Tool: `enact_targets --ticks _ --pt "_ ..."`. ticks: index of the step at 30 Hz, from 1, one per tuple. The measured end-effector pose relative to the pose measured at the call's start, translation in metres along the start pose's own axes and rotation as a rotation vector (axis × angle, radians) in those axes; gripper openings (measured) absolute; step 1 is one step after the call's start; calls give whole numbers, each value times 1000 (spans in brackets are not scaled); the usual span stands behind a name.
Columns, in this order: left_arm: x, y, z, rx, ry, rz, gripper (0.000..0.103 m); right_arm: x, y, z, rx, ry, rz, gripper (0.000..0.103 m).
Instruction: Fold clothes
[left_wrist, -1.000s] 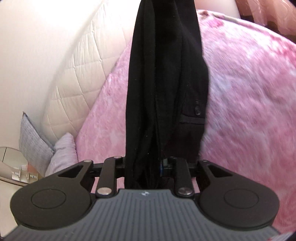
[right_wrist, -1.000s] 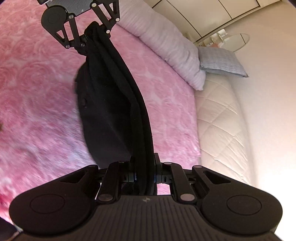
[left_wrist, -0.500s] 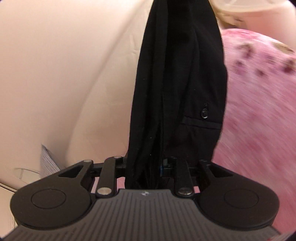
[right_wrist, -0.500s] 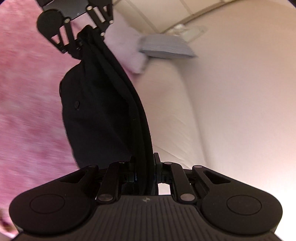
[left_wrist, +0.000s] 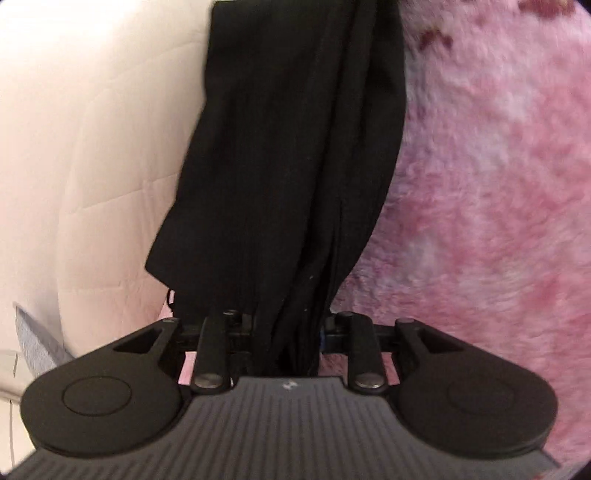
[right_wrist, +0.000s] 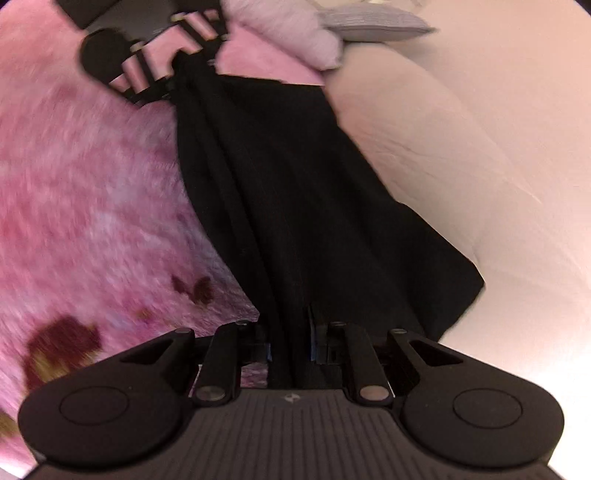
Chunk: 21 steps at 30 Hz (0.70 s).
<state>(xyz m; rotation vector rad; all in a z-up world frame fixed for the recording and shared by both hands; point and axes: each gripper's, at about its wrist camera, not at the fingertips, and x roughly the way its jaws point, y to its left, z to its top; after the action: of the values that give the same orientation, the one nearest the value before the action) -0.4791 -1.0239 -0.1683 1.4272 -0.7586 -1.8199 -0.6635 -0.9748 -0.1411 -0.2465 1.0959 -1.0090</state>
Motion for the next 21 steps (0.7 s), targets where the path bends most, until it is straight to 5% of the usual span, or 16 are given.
enact_targets --ticks 13,16,18,21 --pt "-22 -10 11 -27 16 -30 22 -15 10 6 -5 47 41 16" --pt "-24 -5 11 -39 7 -71 37 -20 6 9 18 70 18 52" --pt "-33 8 9 -92 -3 -149 52 -32 -2 7 58 62 28 54" --pt "-59 28 0 -140 -63 -255 53 -54 -13 10 126 75 77 47"
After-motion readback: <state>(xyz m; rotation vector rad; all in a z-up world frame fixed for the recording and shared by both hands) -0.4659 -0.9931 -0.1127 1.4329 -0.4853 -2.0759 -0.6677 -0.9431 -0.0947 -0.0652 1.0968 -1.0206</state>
